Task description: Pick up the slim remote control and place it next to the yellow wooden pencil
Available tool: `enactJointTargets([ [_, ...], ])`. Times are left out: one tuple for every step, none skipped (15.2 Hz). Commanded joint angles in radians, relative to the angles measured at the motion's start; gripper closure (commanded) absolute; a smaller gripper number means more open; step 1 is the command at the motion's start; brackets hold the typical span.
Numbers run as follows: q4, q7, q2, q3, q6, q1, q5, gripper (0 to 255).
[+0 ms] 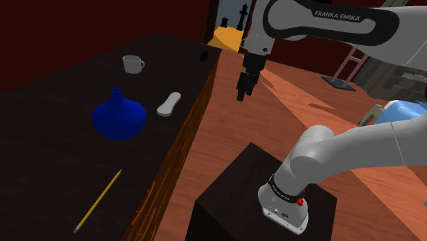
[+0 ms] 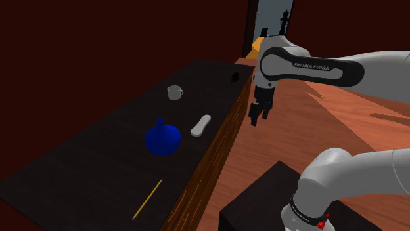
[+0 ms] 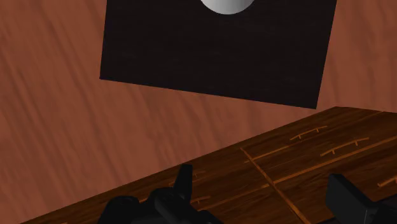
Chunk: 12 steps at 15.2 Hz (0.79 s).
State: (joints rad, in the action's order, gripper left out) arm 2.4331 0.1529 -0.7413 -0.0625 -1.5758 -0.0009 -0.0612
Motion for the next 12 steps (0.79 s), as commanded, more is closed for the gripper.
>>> enactJointTargets([
  [0.000, 0.000, 0.000, 0.000, 0.000, 0.000, 0.000, 0],
  [0.000, -0.042, 0.024, 0.019, -0.030, -0.002, -0.015, 0],
  [-0.002, -0.083, 0.050, 0.038, -0.060, -0.005, -0.028, 0],
  [-0.006, -0.124, 0.078, 0.057, -0.089, -0.008, -0.041, 0],
  [-0.011, -0.165, 0.107, 0.074, -0.119, -0.010, -0.052, 0],
  [-0.018, -0.205, 0.138, 0.092, -0.148, -0.014, -0.062, 0],
  [-0.027, -0.246, 0.169, 0.108, -0.176, -0.017, -0.070, 0],
  [-0.038, -0.286, 0.202, 0.124, -0.204, -0.021, -0.077, 0],
  [-0.050, -0.325, 0.236, 0.139, -0.231, -0.025, -0.082, 0],
  [-0.064, -0.365, 0.271, 0.154, -0.258, -0.030, -0.086, 0],
  [-0.079, -0.405, 0.306, 0.168, -0.283, -0.034, -0.088, 0],
  [-0.096, -0.445, 0.342, 0.181, -0.308, -0.039, -0.089, 0],
])
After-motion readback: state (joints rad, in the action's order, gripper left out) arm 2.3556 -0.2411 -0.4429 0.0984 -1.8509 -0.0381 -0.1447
